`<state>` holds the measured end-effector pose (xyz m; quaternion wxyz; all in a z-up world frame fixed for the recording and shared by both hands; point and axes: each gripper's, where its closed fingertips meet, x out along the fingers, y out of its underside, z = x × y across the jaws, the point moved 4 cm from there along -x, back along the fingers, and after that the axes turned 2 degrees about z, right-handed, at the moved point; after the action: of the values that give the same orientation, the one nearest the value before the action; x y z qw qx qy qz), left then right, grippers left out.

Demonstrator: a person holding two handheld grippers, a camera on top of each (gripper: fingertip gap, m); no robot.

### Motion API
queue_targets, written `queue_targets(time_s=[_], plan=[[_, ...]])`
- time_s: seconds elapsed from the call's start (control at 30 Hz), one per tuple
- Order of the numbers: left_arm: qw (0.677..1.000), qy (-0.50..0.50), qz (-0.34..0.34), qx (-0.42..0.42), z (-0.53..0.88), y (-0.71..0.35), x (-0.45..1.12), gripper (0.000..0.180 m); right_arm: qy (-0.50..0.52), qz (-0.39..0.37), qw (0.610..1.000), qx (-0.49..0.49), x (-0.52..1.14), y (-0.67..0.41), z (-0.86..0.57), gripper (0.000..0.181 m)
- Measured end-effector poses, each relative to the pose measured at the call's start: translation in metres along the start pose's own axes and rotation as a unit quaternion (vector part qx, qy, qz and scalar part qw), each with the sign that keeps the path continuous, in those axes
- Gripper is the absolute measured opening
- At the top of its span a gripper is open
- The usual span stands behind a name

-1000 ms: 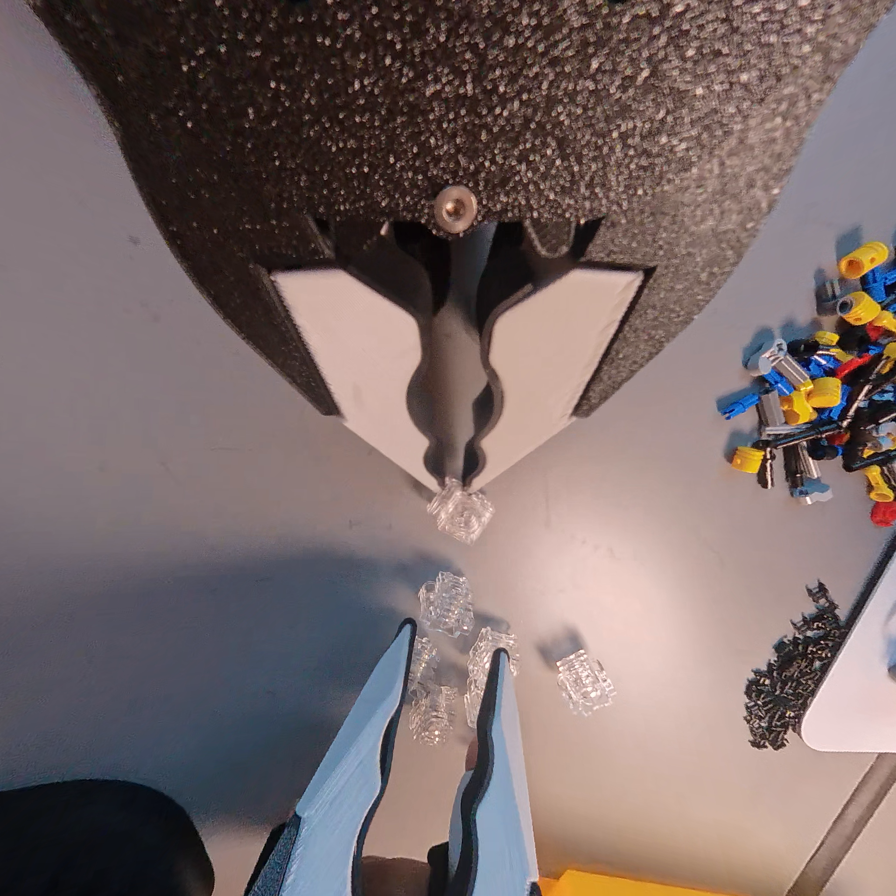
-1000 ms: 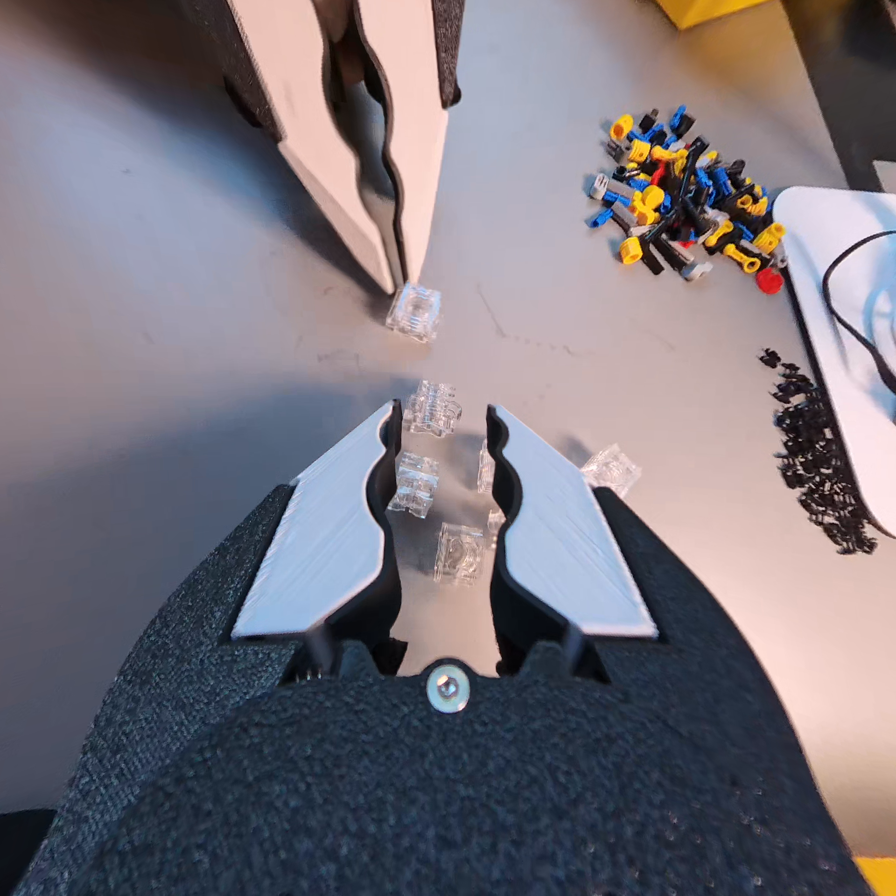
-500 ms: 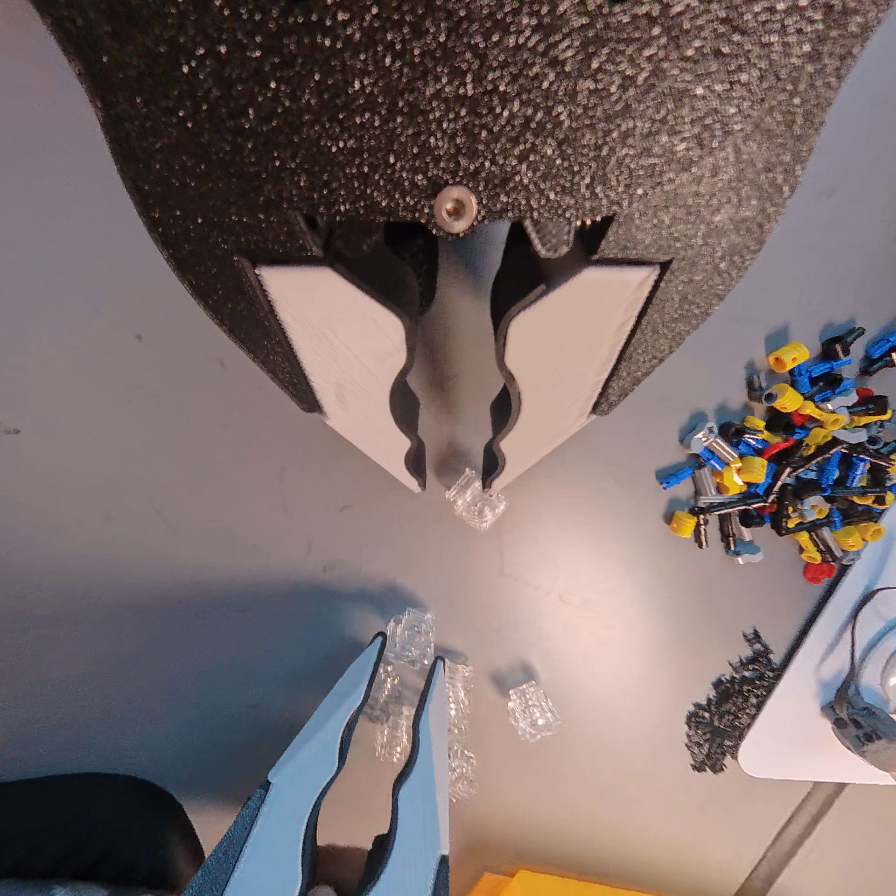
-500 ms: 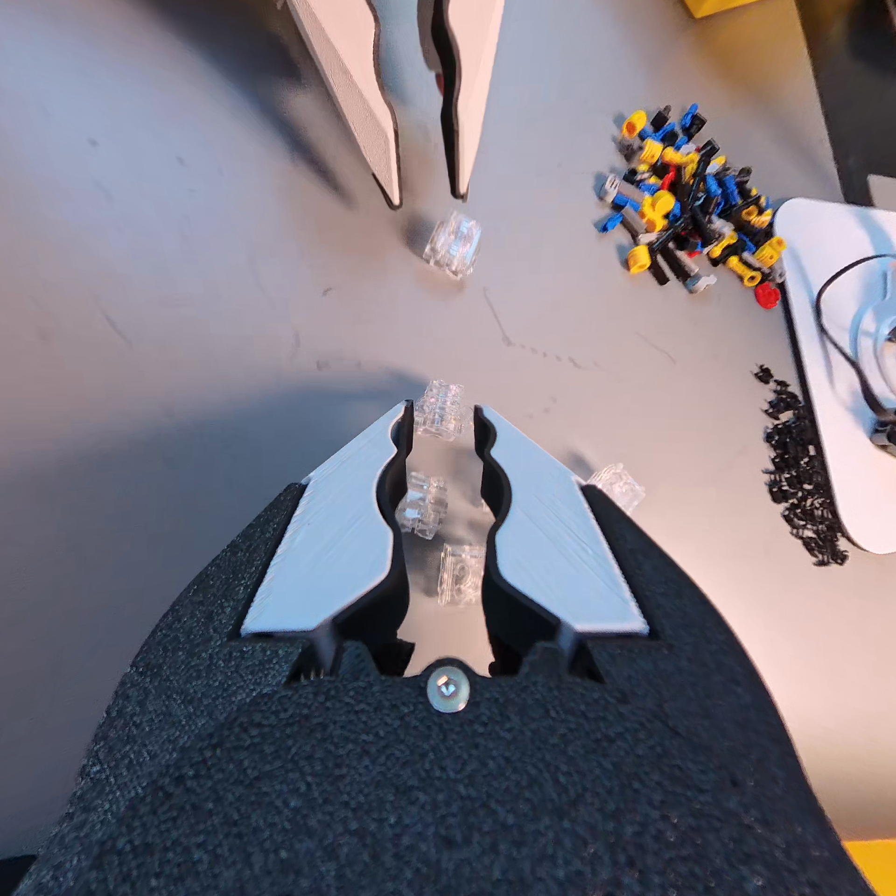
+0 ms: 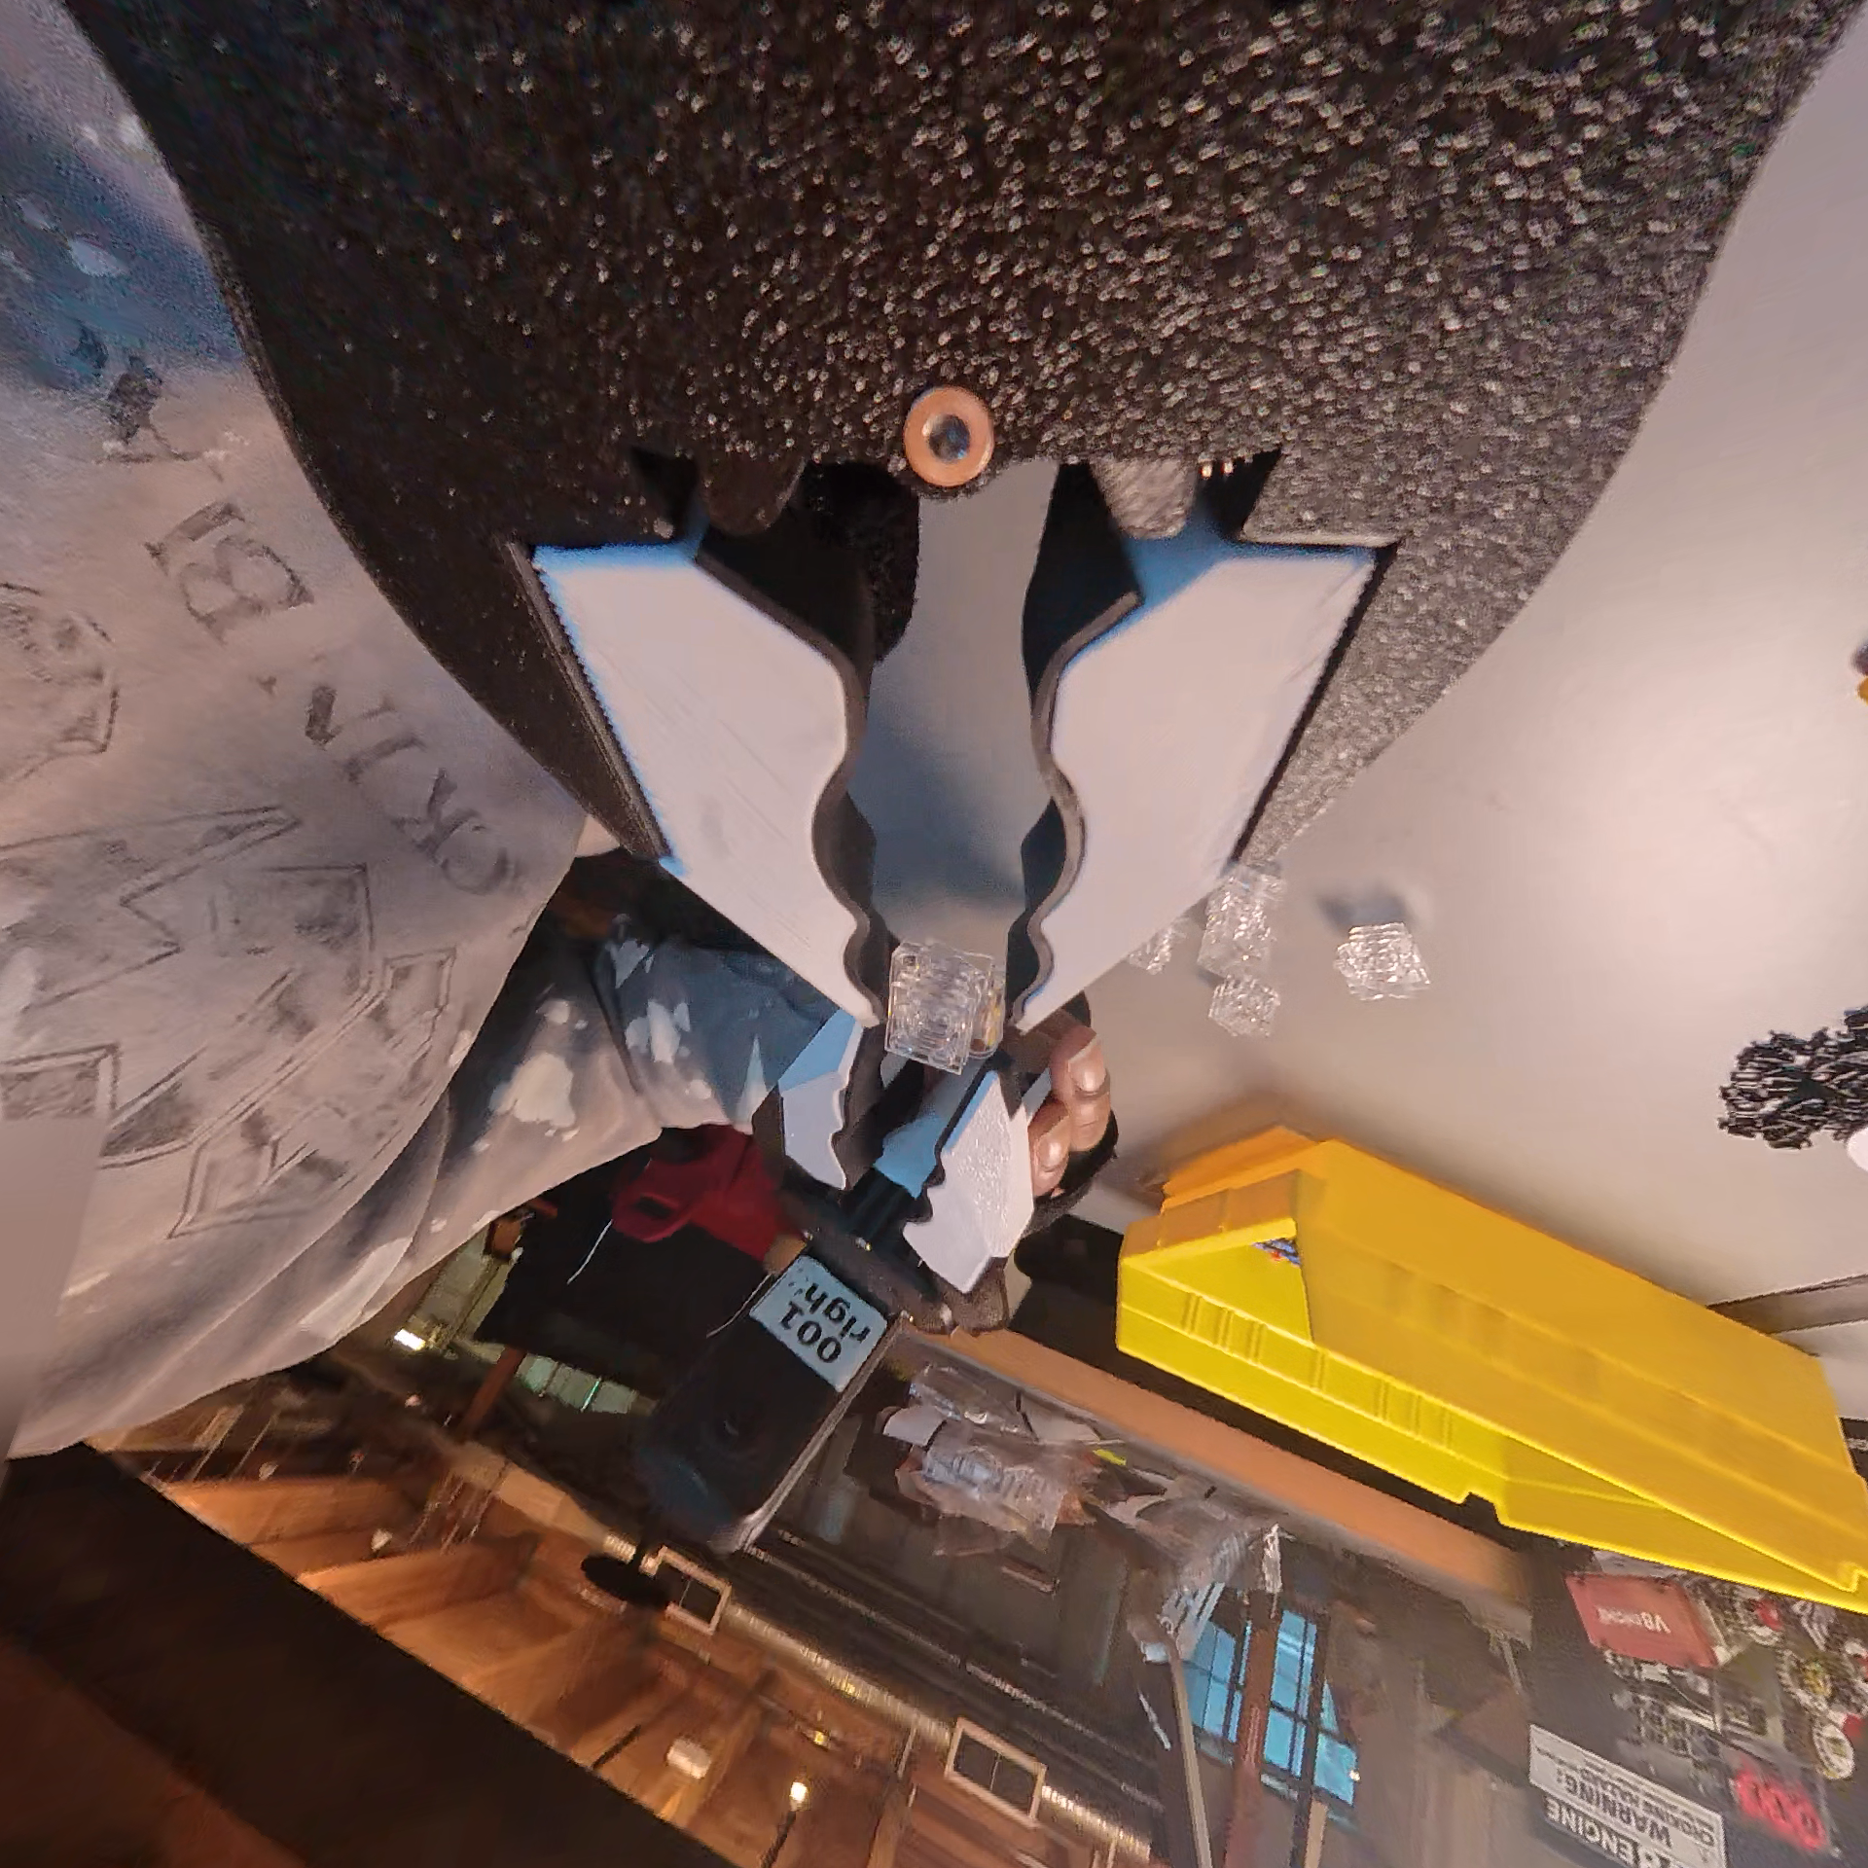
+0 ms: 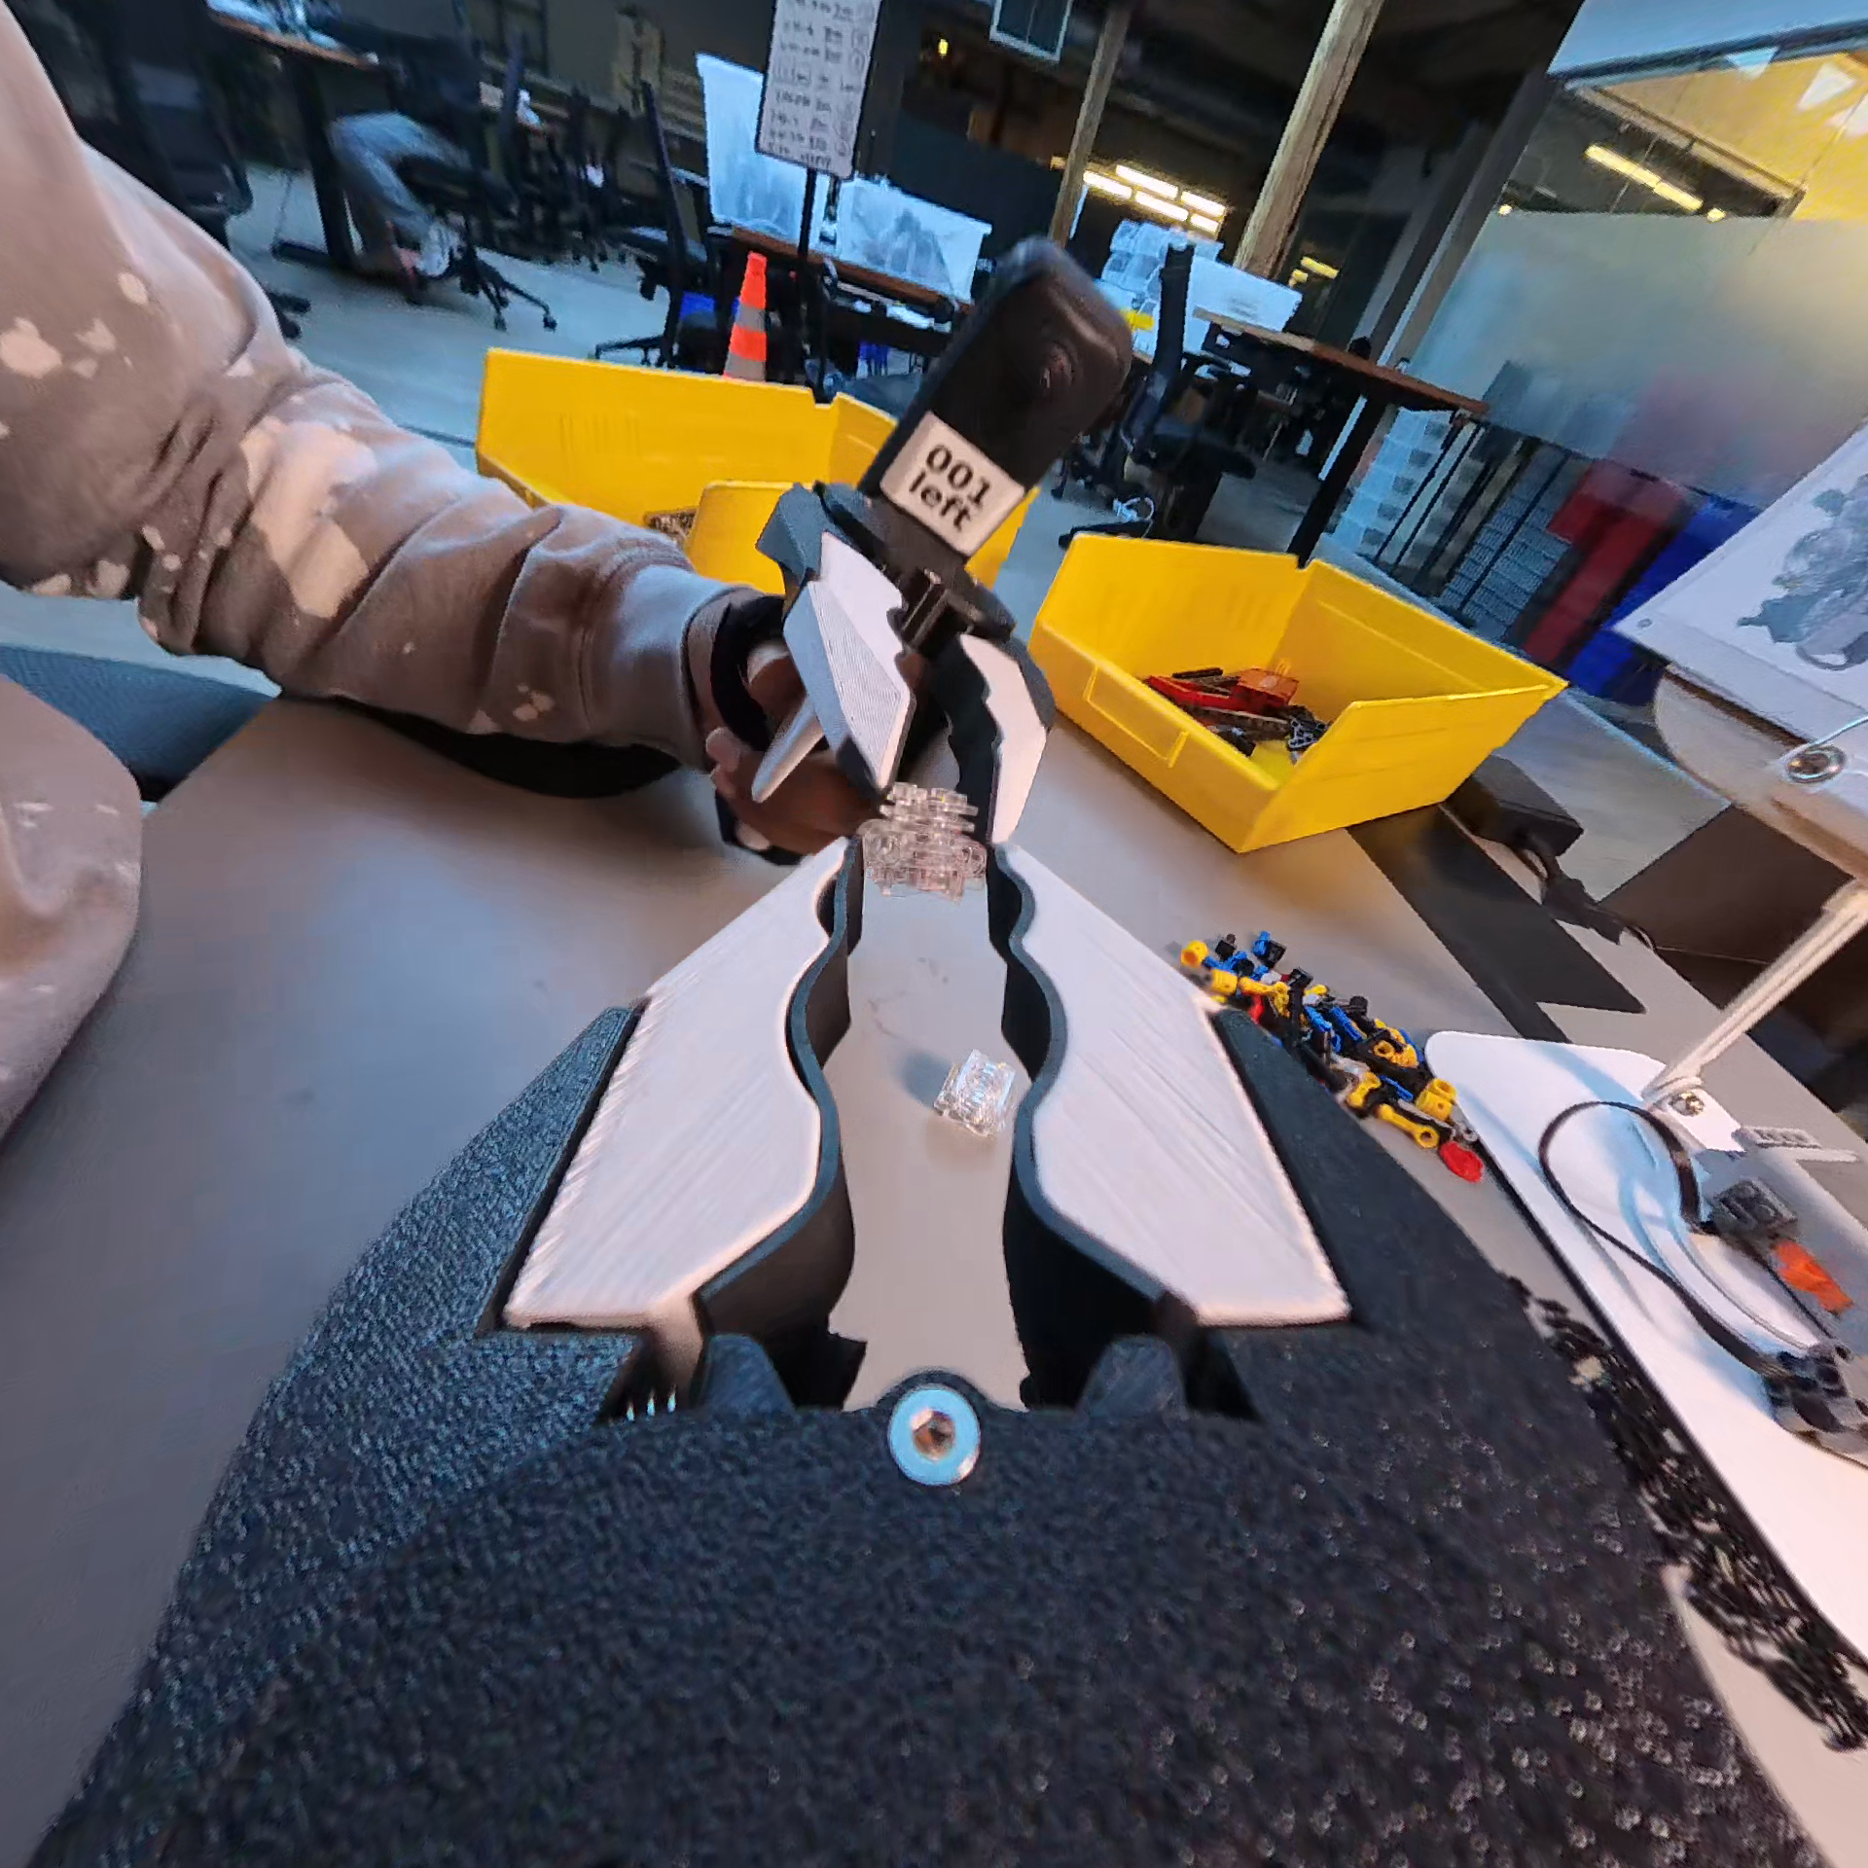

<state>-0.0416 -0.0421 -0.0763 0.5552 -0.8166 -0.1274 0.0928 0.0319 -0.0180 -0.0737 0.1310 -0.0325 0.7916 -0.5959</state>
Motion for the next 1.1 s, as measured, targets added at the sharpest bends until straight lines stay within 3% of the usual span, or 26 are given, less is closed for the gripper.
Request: queue_targets(time_s=[0.27,0.37,0.6,0.87,1.1], plan=[[0.971,-0.094,0.191,0.109,0.015,0.047,0.01,0.02,-0.048,0.135,0.99,-0.016,0.007,0.04,0.011,0.025],[0.96,-0.104,0.231,0.121,0.019,0.061,0.015,0.019,-0.067,0.192,0.979,-0.031,0.01,0.055,0.019,0.019],[0.961,-0.098,0.238,0.103,0.021,0.065,0.015,0.019,-0.075,0.236,0.968,-0.037,0.011,0.067,0.023,0.026],[0.96,-0.103,0.24,0.098,0.024,0.065,0.01,0.02,-0.065,0.242,0.968,-0.011,0.018,0.066,0.019,0.018],[0.944,-0.17,0.242,0.149,0.06,0.045,-0.018,0.043,-0.048,0.319,0.946,0.013,0.029,0.086,-0.016,0.016]])
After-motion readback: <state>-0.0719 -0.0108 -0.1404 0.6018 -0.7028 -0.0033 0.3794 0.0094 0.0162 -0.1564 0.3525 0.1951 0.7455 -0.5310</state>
